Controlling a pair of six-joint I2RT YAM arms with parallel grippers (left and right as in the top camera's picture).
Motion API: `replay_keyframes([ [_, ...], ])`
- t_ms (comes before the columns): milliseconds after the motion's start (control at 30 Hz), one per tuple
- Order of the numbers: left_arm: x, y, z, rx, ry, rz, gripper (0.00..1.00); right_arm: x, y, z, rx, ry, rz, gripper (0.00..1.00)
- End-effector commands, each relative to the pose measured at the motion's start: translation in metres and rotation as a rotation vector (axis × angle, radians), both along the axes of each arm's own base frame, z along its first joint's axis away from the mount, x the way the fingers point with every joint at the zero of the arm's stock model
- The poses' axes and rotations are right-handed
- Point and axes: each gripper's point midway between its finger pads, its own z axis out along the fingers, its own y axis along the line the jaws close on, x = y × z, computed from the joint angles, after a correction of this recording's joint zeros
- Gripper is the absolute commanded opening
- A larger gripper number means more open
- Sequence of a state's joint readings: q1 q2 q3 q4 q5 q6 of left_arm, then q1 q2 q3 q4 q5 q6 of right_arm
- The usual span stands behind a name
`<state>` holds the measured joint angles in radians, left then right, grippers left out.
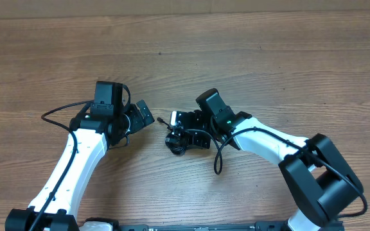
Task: Untangle cables
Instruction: 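Lower the right gripper and grasp the cable coil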
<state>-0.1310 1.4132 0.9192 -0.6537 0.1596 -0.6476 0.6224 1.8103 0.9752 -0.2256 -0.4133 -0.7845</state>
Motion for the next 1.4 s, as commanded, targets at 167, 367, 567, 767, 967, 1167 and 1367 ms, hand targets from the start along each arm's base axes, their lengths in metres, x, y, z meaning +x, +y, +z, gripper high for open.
replay_keyframes([
  [167,0.006,0.001,0.005,0.018,-0.022,-0.013,1.00,0.018,0.003,0.043,0.047,-0.115,-0.030,0.52],
  [367,0.006,0.001,0.005,0.018,-0.023,-0.013,1.00,0.022,-0.002,0.039,0.016,-0.130,-0.055,0.43],
  [567,0.006,0.001,0.005,0.018,-0.022,-0.013,1.00,0.026,-0.010,0.013,-0.023,-0.084,-0.075,0.36],
  [767,0.006,0.001,0.005,0.018,-0.023,-0.013,1.00,0.022,-0.005,0.009,-0.007,-0.062,-0.055,0.35],
  [967,0.006,0.001,0.005,0.018,-0.023,-0.013,1.00,0.021,-0.006,0.009,-0.006,-0.053,-0.064,0.26],
  [1167,0.006,0.001,0.005,0.018,-0.022,-0.013,1.00,0.020,-0.006,0.008,-0.005,-0.037,-0.074,0.17],
  [1367,0.008,0.001,0.006,0.017,-0.032,-0.012,1.00,0.015,-0.001,0.009,0.025,-0.002,-0.063,0.17],
])
